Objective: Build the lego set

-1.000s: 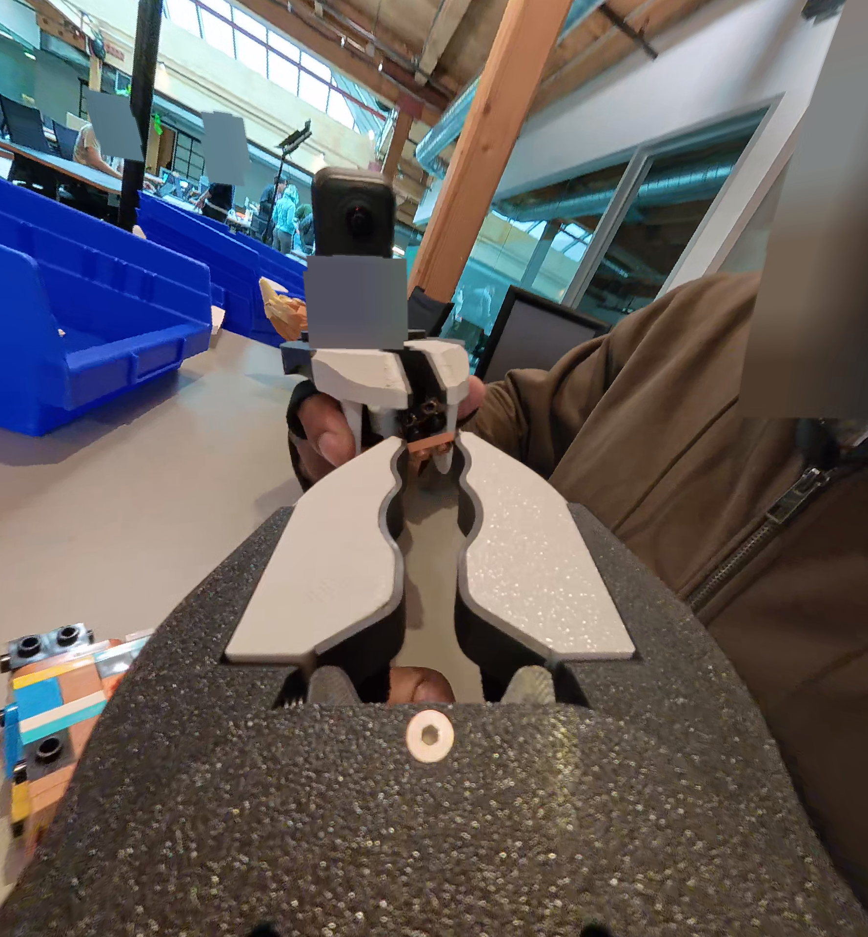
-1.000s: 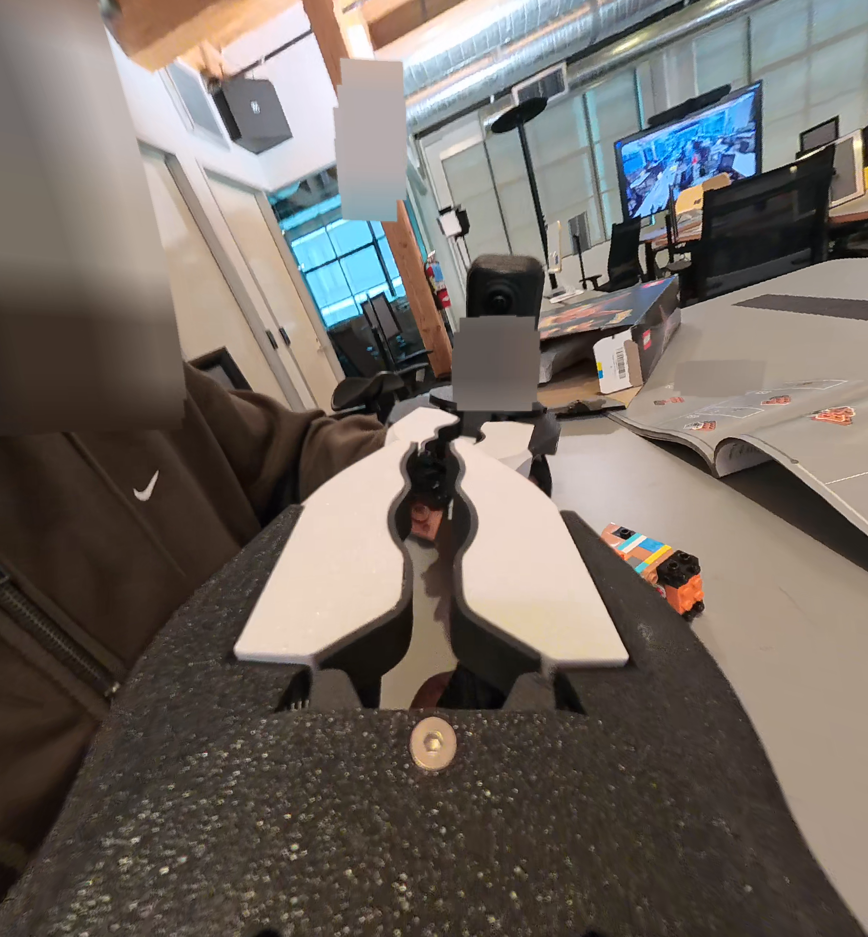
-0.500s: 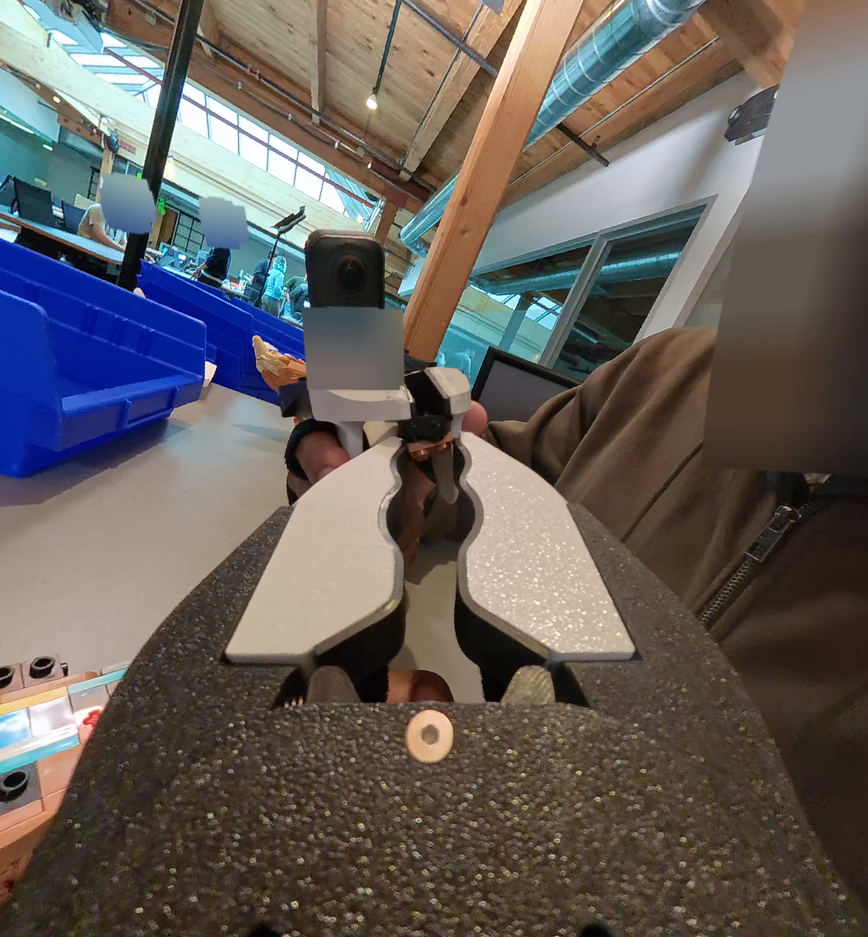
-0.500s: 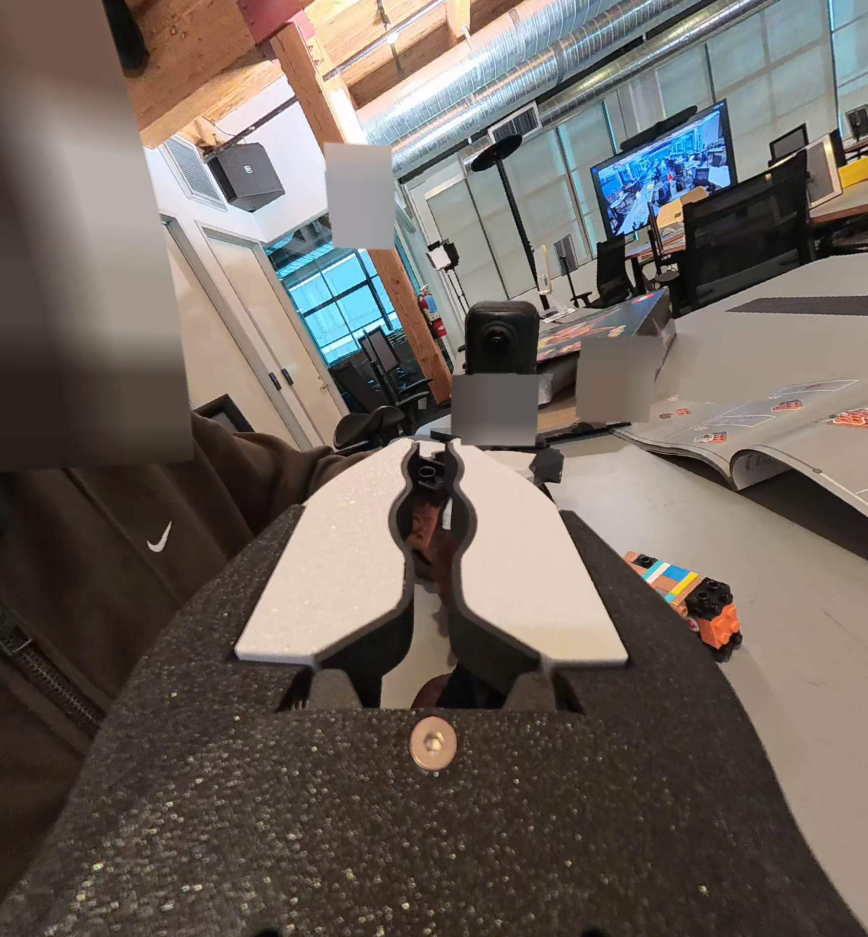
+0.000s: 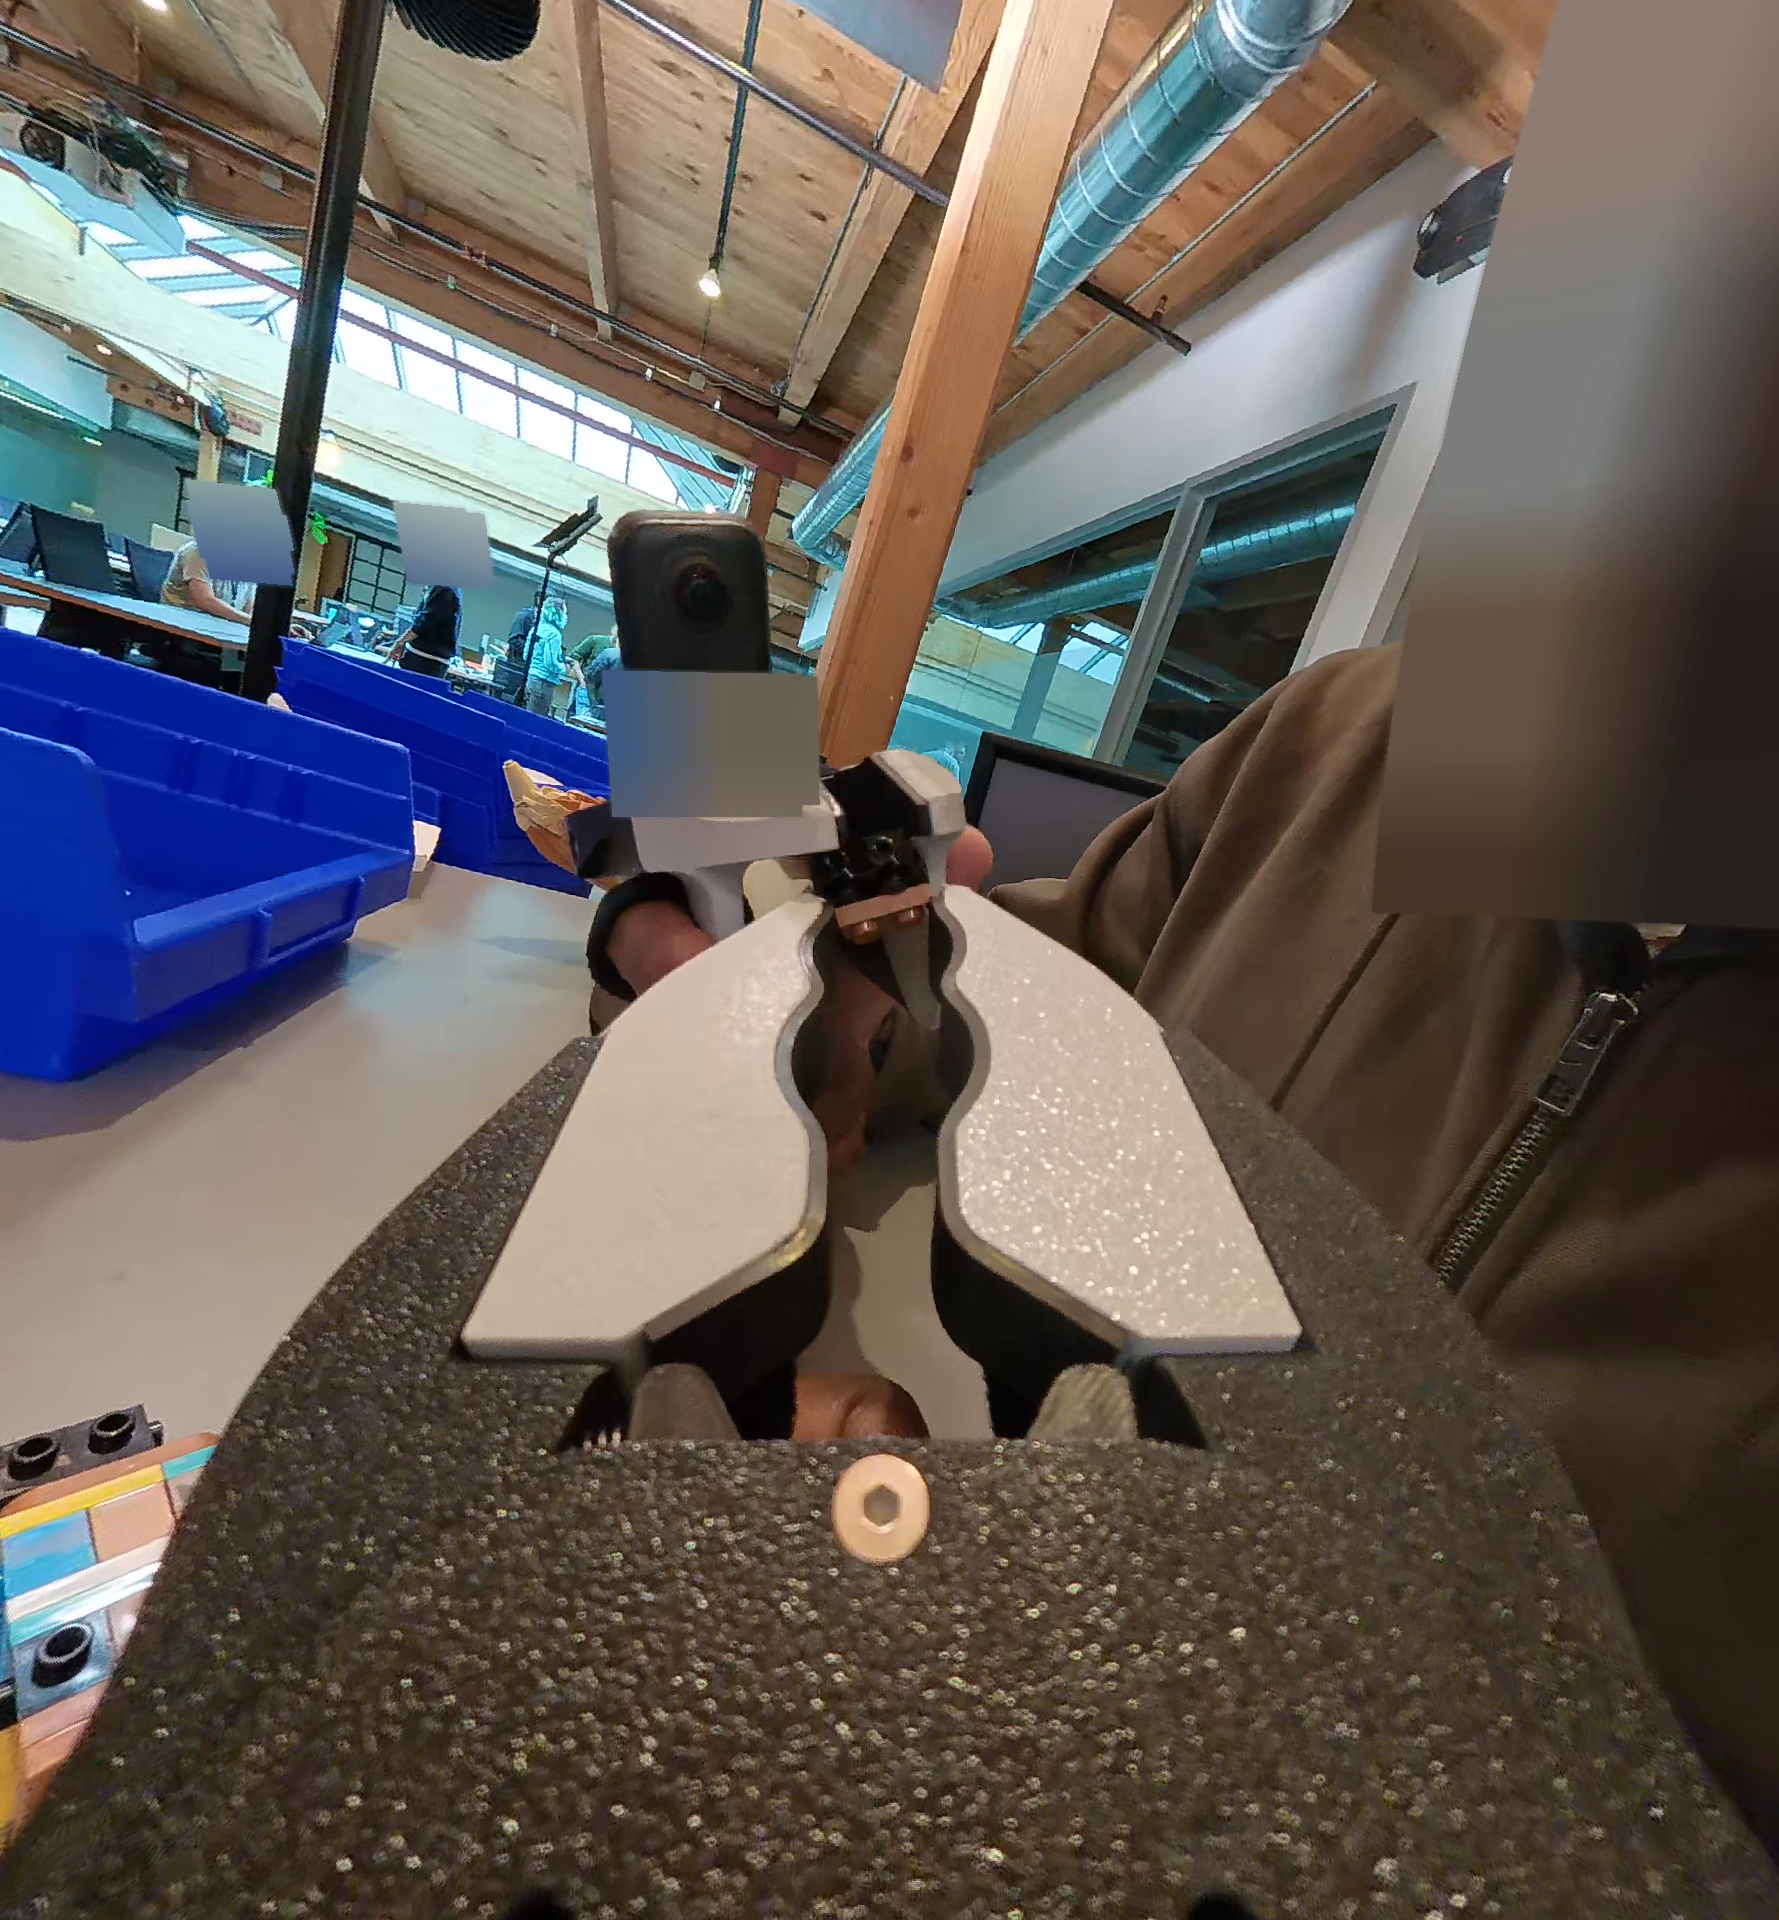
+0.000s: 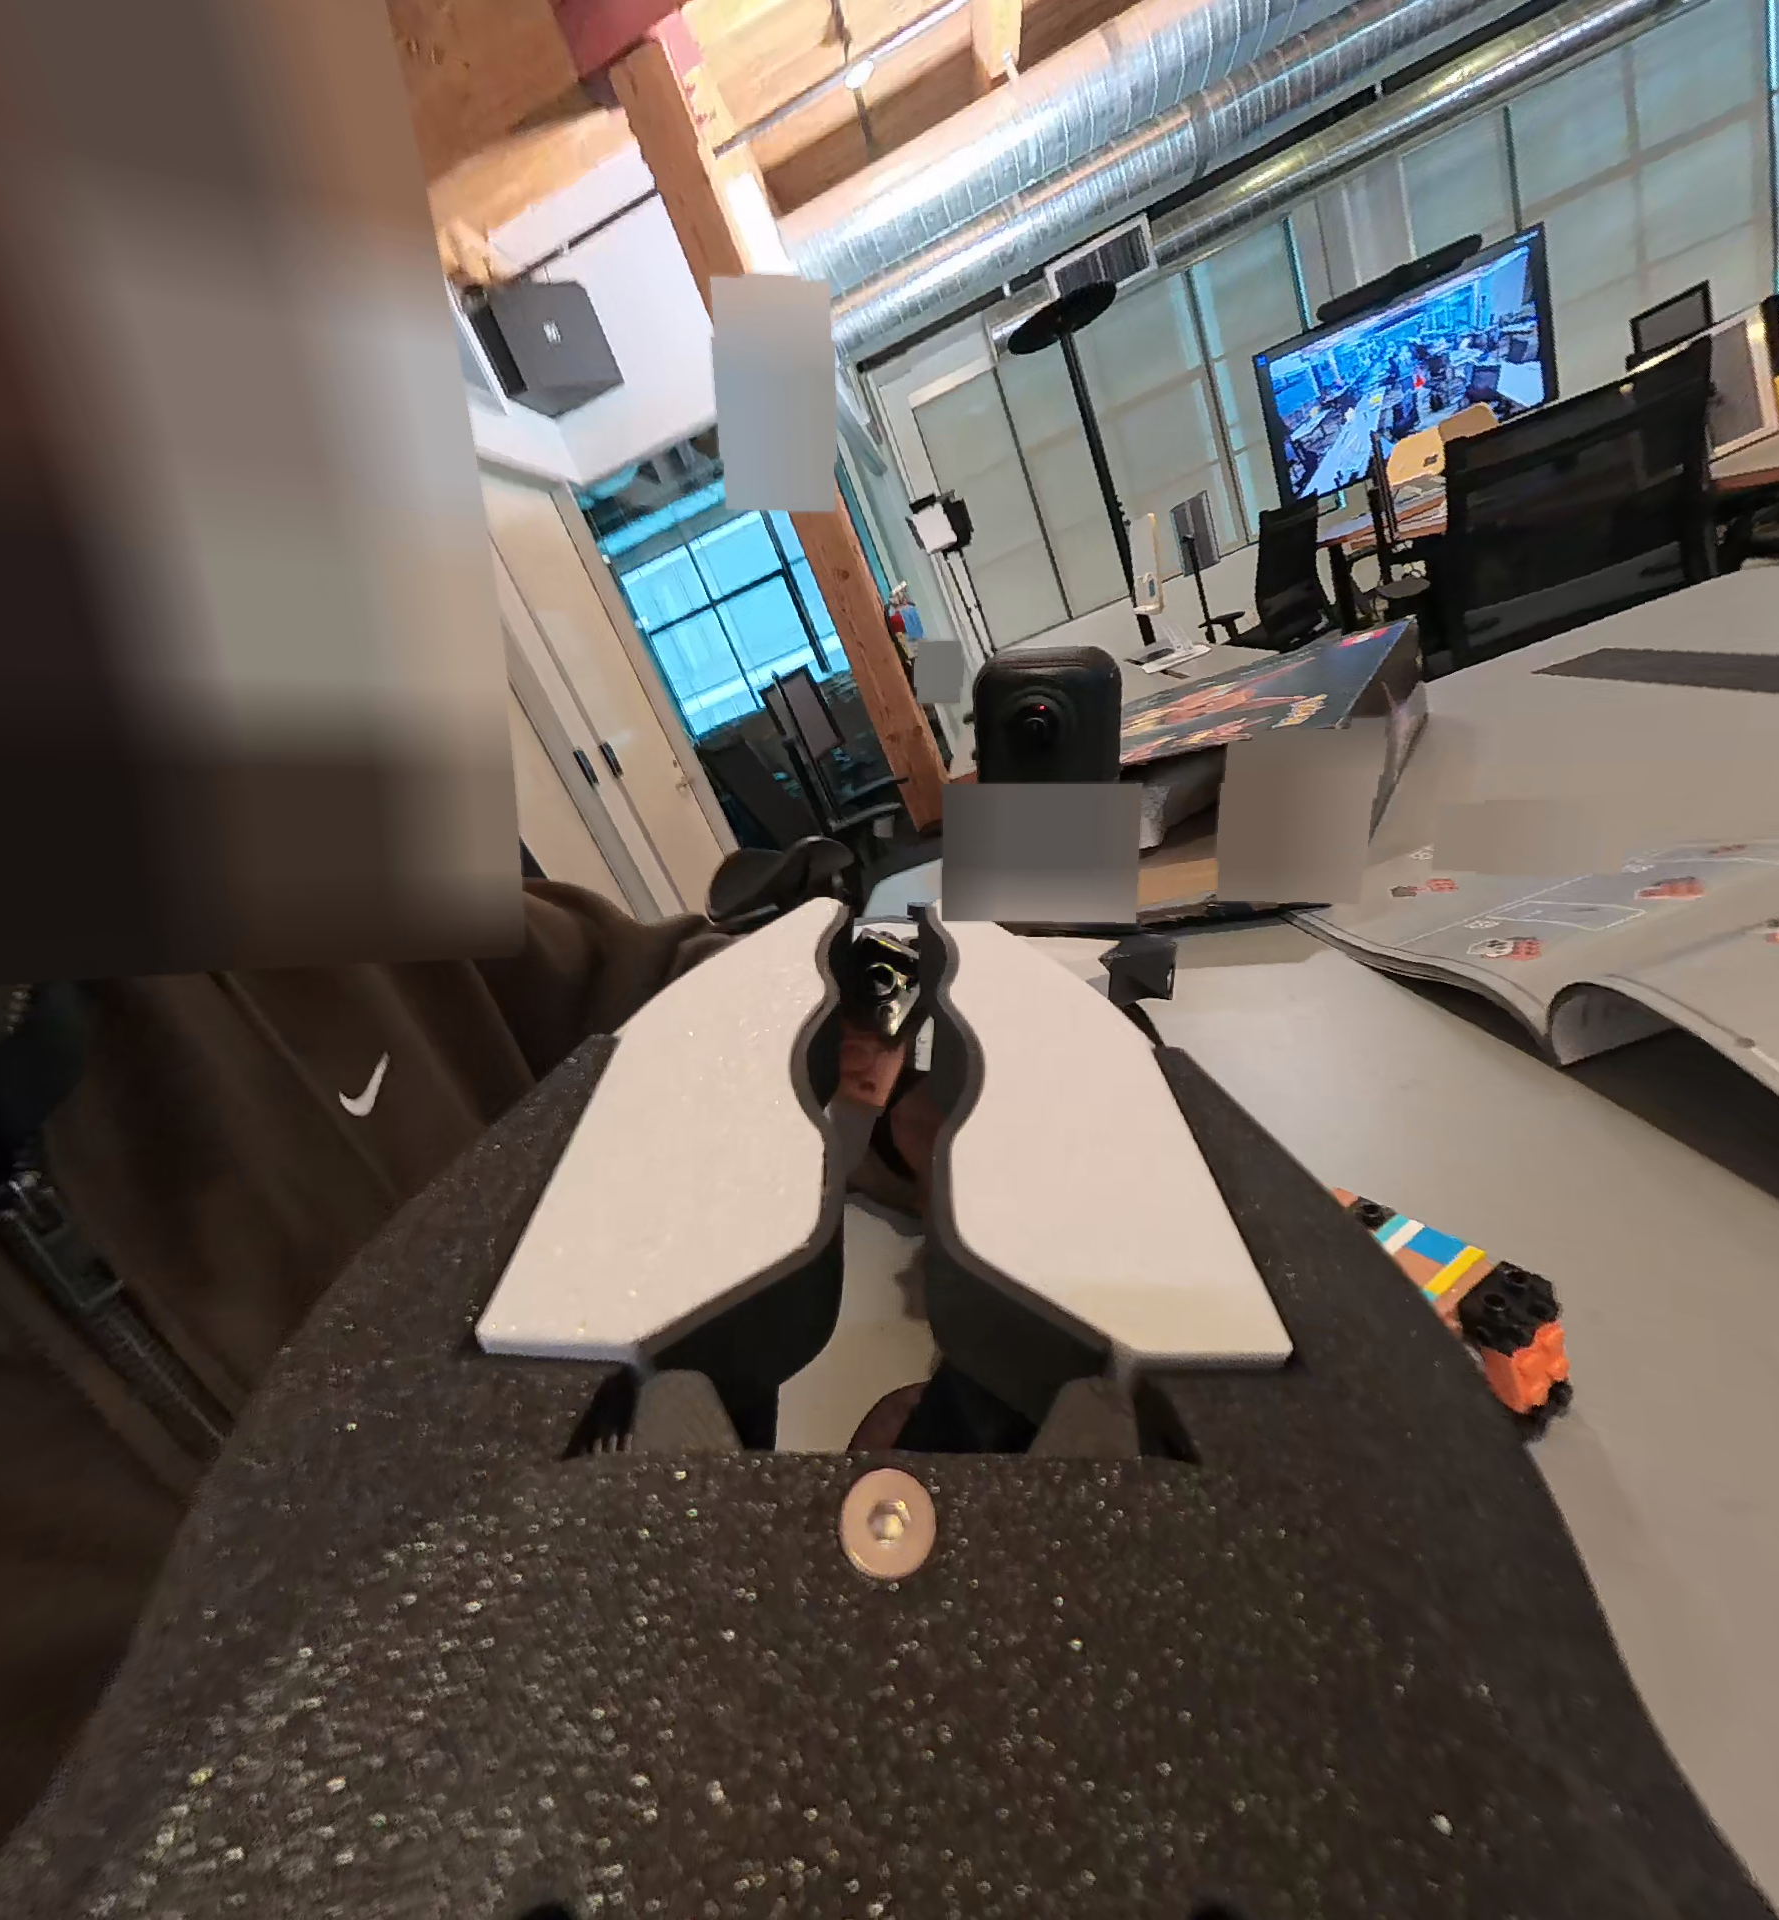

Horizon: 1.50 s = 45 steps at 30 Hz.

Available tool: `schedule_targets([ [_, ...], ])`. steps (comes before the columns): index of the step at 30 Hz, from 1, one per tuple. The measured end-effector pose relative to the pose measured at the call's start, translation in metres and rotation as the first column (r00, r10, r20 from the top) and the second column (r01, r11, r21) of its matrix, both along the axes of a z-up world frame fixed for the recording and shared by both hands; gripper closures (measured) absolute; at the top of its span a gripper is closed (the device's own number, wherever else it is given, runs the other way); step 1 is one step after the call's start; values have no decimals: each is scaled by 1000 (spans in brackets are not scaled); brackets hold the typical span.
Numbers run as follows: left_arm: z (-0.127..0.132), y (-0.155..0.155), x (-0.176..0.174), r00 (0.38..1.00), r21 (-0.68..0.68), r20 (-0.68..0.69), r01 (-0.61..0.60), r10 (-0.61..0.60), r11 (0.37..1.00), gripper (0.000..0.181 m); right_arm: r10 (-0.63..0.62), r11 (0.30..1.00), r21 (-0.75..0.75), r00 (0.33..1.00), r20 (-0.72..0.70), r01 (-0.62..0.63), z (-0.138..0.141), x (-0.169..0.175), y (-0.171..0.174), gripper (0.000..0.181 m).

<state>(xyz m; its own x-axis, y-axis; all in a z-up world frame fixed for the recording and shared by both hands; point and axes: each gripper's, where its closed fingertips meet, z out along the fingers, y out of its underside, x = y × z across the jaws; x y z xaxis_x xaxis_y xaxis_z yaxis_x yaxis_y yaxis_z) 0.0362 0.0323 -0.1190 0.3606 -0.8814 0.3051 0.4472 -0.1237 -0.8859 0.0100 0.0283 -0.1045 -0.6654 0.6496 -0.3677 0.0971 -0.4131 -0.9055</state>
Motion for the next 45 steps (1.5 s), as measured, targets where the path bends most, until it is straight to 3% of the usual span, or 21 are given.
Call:
schedule_targets([
  [6,2,-4,4,999,6,11,36,-36,999,165,4,998,64,999,-35,-1,0,4,-3,169],
  [27,12,-16,11,999,130,14,47,-49,990,165,41,996,86,994,-101,-32,13,10,-17,166],
  [32,15,-17,6,999,143,20,24,-27,989,165,12,981,193,985,-173,22,19,19,-10,165],
  [35,17,-17,3,999,146,33,15,-20,989,165,-48,914,375,960,-274,153,19,25,-1,162],
  [39,17,-17,2,999,144,38,14,-20,990,165,-65,739,586,900,-431,334,16,34,4,158],
  [45,17,-15,2,999,134,40,8,-14,991,165,-36,543,694,839,-543,473,7,33,-5,145],
])
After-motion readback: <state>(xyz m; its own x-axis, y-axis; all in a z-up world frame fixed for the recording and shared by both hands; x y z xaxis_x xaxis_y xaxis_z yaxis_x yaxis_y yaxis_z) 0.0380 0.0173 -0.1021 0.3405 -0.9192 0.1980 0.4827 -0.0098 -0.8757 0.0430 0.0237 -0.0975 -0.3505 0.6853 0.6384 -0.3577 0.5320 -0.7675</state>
